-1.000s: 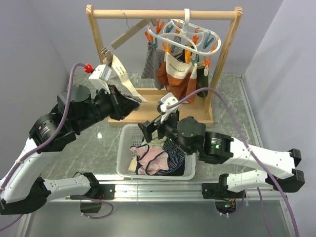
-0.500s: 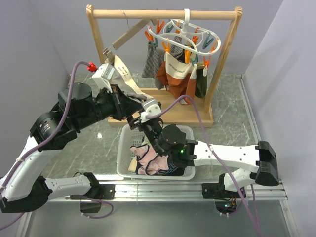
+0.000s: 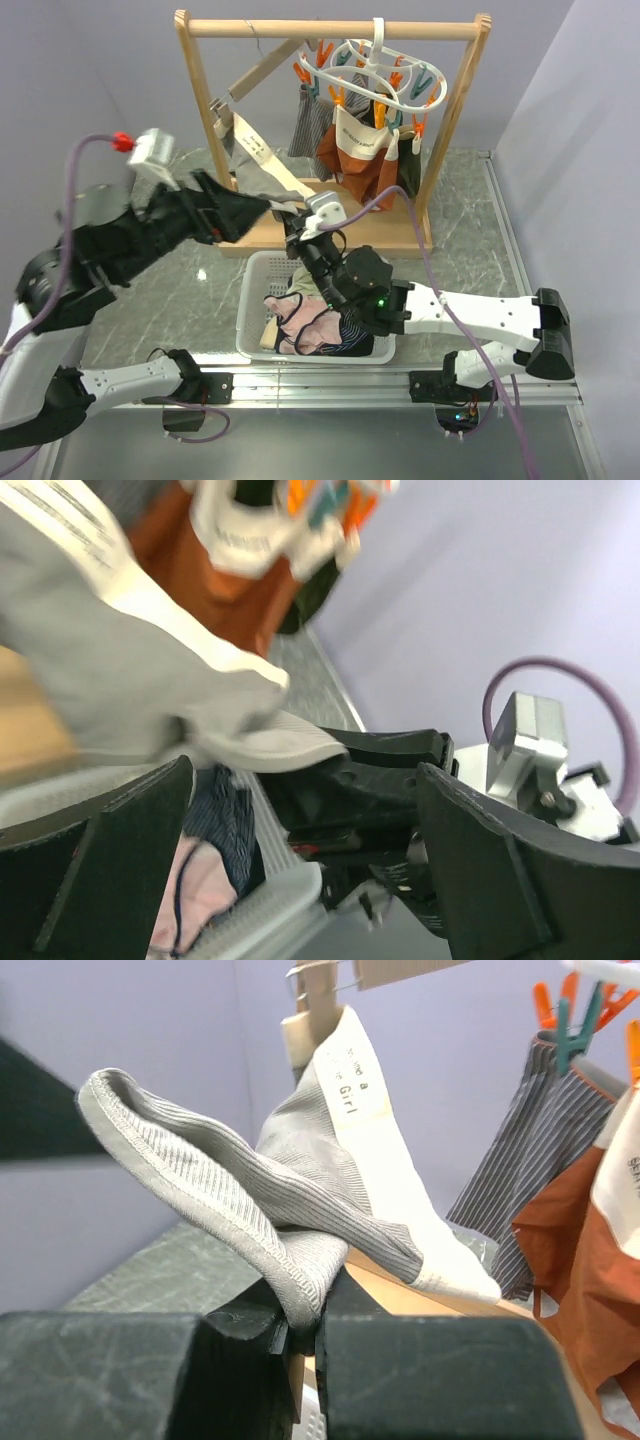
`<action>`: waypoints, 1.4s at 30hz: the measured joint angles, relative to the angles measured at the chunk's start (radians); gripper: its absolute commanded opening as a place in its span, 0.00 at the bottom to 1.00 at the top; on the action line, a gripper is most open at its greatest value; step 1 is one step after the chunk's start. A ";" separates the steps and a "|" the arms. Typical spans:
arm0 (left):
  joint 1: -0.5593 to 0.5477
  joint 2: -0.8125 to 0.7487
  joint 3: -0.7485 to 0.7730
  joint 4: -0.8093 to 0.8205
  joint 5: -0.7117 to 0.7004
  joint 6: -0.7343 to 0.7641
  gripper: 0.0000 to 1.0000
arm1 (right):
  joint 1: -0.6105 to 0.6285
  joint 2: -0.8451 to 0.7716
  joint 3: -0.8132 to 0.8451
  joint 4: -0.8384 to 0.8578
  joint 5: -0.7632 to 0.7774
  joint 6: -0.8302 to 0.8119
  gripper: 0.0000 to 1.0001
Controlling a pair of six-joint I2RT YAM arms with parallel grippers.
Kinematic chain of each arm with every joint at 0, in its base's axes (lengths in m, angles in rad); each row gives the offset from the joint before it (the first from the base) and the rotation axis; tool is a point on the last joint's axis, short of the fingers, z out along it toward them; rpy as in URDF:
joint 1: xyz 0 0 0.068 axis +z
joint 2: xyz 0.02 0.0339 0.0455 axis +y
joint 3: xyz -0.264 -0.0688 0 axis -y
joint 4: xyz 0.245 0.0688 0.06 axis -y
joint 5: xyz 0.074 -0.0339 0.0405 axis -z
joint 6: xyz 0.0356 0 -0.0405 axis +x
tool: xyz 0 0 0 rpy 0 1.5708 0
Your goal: Remove the underwear clipped to the hanger
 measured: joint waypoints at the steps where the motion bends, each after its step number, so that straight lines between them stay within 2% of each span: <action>1: 0.000 -0.014 0.010 0.001 -0.025 0.003 0.99 | -0.005 -0.010 0.000 -0.008 -0.004 0.008 0.00; 4: 0.000 -0.067 0.045 0.002 -0.142 0.013 1.00 | -0.027 -0.039 0.000 -0.037 -0.023 0.039 0.00; 8: -0.001 -0.169 0.056 -0.002 -0.384 0.055 0.99 | -0.050 -0.071 0.000 -0.094 -0.053 0.078 0.00; 11: -0.001 -0.187 0.108 0.002 -0.494 0.105 0.99 | -0.058 -0.091 0.000 -0.135 -0.077 0.095 0.00; 15: -0.001 -0.131 0.154 0.048 -0.526 0.187 0.99 | -0.063 -0.114 0.000 -0.180 -0.107 0.118 0.00; 19: -0.001 -0.003 0.157 0.100 -0.537 0.291 0.99 | -0.067 -0.134 0.000 -0.230 -0.150 0.150 0.00; 23: 0.020 0.116 0.075 0.198 -0.542 0.423 0.99 | -0.072 -0.145 0.001 -0.273 -0.195 0.177 0.00; 26: 0.140 0.161 -0.035 0.250 -0.446 0.490 0.97 | -0.077 -0.152 0.001 -0.298 -0.227 0.196 0.00; 29: 0.319 0.184 -0.057 0.256 -0.341 0.510 0.92 | -0.085 -0.162 0.001 -0.317 -0.250 0.211 0.00; 31: 0.414 0.192 -0.048 0.269 -0.286 0.524 0.93 | -0.092 -0.169 0.001 -0.327 -0.265 0.218 0.00; 34: 0.487 0.190 -0.036 0.299 -0.175 0.546 0.91 | -0.101 -0.184 0.001 -0.343 -0.280 0.226 0.00; 42: 0.620 0.191 -0.036 0.341 0.269 0.584 0.96 | -0.128 -0.228 0.001 -0.363 -0.307 0.239 0.00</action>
